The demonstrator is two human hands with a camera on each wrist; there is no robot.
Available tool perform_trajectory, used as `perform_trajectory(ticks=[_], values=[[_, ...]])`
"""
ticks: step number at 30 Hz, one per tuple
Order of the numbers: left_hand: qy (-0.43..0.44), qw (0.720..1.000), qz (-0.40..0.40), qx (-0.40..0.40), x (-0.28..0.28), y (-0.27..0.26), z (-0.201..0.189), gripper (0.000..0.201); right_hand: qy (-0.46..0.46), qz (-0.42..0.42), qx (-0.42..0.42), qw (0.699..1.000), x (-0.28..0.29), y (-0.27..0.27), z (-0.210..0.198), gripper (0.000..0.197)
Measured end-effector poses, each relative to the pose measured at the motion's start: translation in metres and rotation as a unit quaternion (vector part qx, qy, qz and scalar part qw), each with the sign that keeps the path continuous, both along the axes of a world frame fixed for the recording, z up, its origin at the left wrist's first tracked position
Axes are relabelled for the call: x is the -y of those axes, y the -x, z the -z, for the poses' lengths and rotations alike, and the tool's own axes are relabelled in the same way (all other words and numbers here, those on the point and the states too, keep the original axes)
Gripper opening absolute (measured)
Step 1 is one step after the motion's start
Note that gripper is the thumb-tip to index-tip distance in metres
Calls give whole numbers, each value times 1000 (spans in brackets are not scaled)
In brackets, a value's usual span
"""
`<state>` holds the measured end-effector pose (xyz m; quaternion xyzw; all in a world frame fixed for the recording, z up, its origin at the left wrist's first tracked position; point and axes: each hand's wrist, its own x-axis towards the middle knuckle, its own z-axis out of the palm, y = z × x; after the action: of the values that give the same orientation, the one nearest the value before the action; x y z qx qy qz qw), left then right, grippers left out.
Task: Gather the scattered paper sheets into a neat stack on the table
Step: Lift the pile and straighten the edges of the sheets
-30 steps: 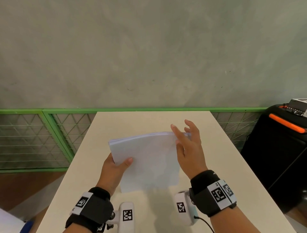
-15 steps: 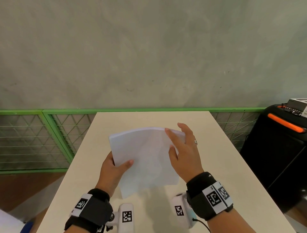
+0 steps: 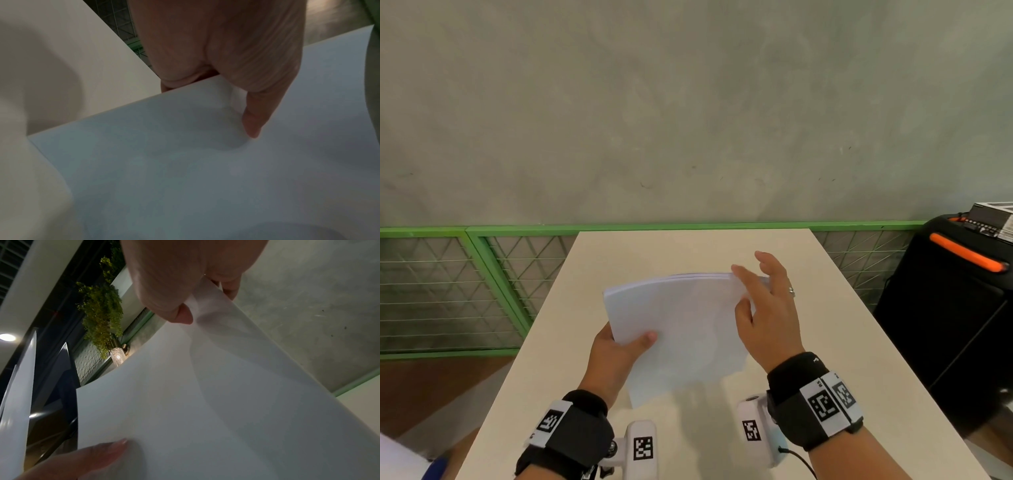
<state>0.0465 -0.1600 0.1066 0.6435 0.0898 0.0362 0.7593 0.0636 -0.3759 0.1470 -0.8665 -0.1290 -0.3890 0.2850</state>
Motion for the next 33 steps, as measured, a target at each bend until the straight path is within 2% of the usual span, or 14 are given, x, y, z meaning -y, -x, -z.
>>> perform_trajectory(ticks=[2, 5, 8, 10, 12, 14, 16, 17, 19, 21, 27, 28, 31, 33], values=[[-2, 1000, -2, -2, 0, 1, 0, 34, 1, 0, -11, 1000, 0, 1, 0, 49], [-2, 1000, -3, -5, 1, 1, 0, 33, 6, -10, -5, 1000, 0, 1, -1, 45], [-2, 1000, -3, -11, 1, 2, 1, 35, -82, -25, -61, 994, 0, 2, -4, 60], [-2, 1000, 0, -12, 1, 2, 1, 38, -170, -39, -124, 977, 1, 4, -6, 71], [-3, 1000, 1, -9, 1, 2, 1, 43, -274, -55, -204, 938, 3, 4, -5, 79], [-11, 1000, -9, -3, -1, 1, 2, 43, -388, -86, -264, 879, 8, 1, 3, 82], [-18, 1000, -15, 8, -2, 1, 3, 39, -458, -128, -308, 824, 13, 0, 13, 66], [-18, 1000, -14, 9, -1, 0, 4, 38, -462, -145, -329, 811, 14, 0, 17, 49], [-21, 1000, -8, -2, 0, 0, 5, 29, -443, -151, -361, 807, 14, 3, 20, 15], [-32, 999, -3, -10, 2, 0, 2, 17, -436, -139, -368, 809, 13, 5, 22, 16], [-35, 999, 12, 26, 6, 2, -13, 19, -465, -164, -327, 806, 21, 12, 22, 12], [-33, 999, 14, 35, 6, 1, -15, 27, -465, -166, -316, 810, 22, 14, 22, 13], [-39, 997, 19, 65, 7, -4, -21, 57, -467, -157, -288, 821, 26, 14, 24, 37], [-36, 996, 18, 77, 7, -7, -22, 71, -480, -162, -273, 818, 28, 12, 25, 47]])
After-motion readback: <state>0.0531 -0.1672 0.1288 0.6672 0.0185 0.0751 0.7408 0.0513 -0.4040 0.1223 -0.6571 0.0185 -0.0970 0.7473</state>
